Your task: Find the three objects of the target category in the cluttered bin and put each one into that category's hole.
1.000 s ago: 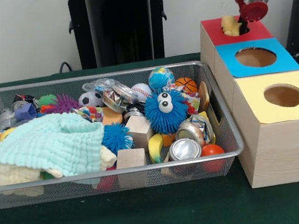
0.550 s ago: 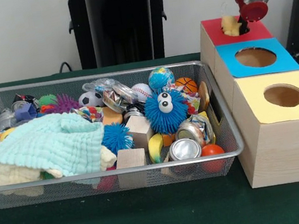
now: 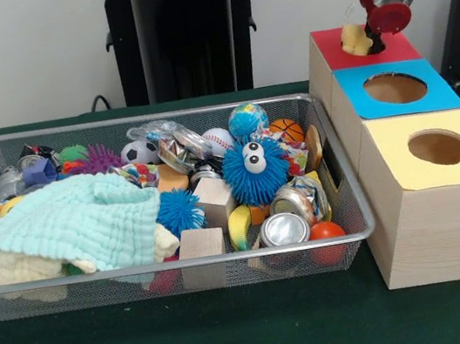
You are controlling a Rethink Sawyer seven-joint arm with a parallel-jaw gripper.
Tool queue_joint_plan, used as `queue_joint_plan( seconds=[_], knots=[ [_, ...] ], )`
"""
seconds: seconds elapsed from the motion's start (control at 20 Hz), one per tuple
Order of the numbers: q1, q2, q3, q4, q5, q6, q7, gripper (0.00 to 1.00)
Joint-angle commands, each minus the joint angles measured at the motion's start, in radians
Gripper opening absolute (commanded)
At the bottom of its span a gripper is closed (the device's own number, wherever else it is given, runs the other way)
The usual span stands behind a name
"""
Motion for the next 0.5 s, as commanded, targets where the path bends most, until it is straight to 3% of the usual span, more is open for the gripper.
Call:
queue_joint_plan(
  seconds=[0.05,0.5],
  knots=[
    [0.017,0.068,0.113,0.048,0.041,-0.032,0.218,1.0],
    [0.008,0.057,0.114,0.064,0.037,-0.046,0.196,1.0]
  ],
)
